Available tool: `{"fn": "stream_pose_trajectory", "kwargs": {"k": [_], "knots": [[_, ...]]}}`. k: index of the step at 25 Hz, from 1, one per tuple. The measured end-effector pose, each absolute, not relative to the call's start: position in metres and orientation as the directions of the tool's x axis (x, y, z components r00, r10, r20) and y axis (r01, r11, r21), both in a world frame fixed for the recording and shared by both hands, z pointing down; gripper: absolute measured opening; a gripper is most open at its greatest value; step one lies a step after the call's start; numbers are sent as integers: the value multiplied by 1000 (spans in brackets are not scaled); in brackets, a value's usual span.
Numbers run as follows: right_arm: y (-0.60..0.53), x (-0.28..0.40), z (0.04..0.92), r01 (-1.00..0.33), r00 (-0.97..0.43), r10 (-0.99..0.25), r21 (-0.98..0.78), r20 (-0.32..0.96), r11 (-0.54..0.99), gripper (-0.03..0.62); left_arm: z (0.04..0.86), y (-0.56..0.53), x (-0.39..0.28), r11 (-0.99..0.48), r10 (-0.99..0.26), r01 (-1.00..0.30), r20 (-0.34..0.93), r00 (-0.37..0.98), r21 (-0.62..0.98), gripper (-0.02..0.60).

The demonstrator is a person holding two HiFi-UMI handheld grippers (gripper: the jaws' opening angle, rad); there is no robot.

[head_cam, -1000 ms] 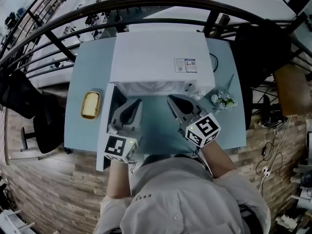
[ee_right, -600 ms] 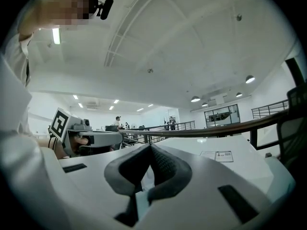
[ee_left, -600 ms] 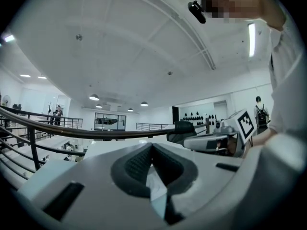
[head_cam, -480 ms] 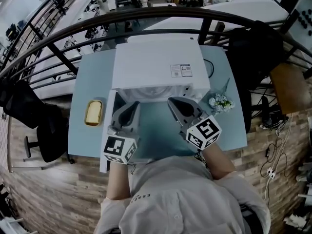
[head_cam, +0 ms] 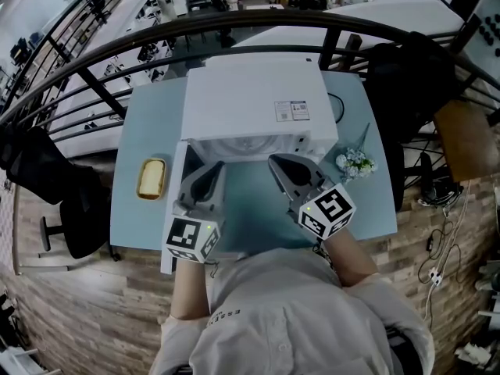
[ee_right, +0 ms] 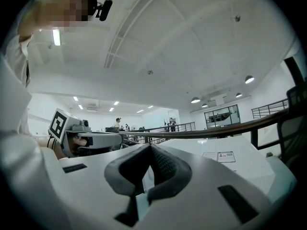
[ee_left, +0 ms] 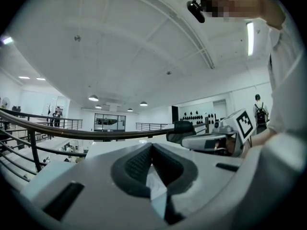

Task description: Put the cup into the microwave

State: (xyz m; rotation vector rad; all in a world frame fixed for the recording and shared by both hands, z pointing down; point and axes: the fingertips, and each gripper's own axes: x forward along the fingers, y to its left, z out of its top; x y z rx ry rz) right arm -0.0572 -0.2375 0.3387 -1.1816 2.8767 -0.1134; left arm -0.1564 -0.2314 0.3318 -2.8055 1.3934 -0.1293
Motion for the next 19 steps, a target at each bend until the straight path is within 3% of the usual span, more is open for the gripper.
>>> {"fn": "stream_pose_trajectory", "kwargs": {"k": [11, 19], "knots": [[-236, -60, 339, -681, -730, -683, -78, -8, 728, 15, 332, -231, -157, -587, -809, -806, 82, 582, -68, 2], [-247, -46, 338, -755, -653, -757, -62, -11, 652, 15, 331, -232, -160, -582, -813, -811, 81, 577, -57, 2]]}}
